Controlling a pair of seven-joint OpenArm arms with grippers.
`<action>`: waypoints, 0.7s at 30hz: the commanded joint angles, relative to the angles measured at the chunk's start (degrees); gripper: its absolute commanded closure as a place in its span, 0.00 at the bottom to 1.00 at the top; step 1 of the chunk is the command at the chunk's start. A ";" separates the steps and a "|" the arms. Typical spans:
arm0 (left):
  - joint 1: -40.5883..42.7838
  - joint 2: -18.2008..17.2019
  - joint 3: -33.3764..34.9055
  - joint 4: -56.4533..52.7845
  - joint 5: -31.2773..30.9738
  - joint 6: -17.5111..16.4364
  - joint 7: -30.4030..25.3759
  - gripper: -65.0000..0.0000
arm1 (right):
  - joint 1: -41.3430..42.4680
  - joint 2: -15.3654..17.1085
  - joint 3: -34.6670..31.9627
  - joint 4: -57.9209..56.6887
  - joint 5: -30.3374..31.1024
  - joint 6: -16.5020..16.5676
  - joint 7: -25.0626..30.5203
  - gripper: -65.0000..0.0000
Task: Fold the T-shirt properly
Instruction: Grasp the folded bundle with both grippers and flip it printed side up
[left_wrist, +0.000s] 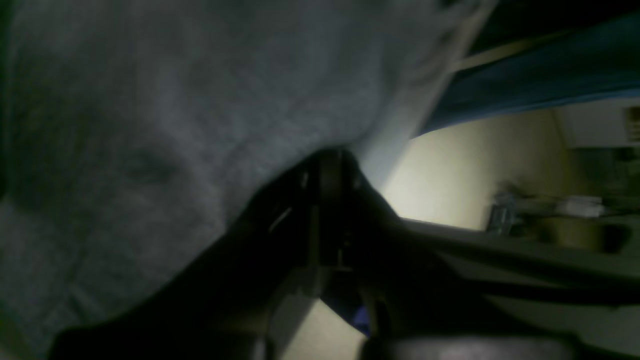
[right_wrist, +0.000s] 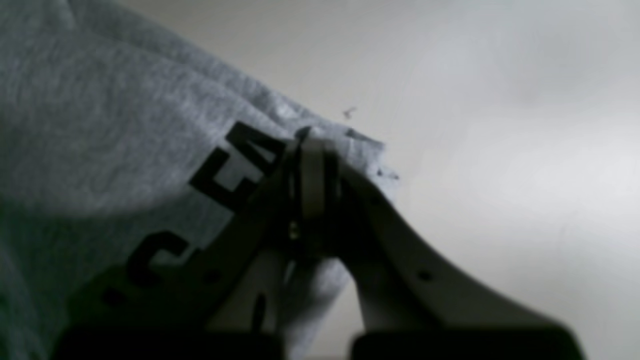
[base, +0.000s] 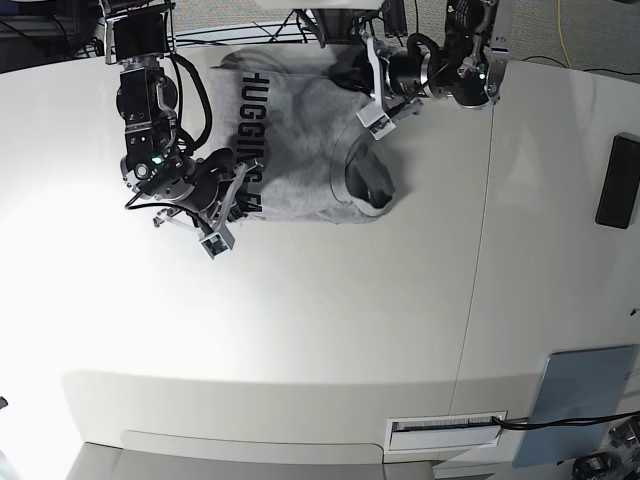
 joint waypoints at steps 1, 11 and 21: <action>-0.15 -0.26 -0.92 0.76 2.03 -0.23 -1.81 0.96 | 0.94 0.37 0.31 0.85 0.09 -0.07 0.31 1.00; -0.98 -4.07 -10.16 -0.70 10.10 1.38 -12.63 0.96 | -0.68 0.35 0.59 5.44 0.15 -0.04 -4.44 1.00; -7.34 -4.76 -12.24 -6.78 16.33 4.37 -22.95 0.96 | -13.18 0.31 0.44 13.40 1.22 -0.04 -4.35 1.00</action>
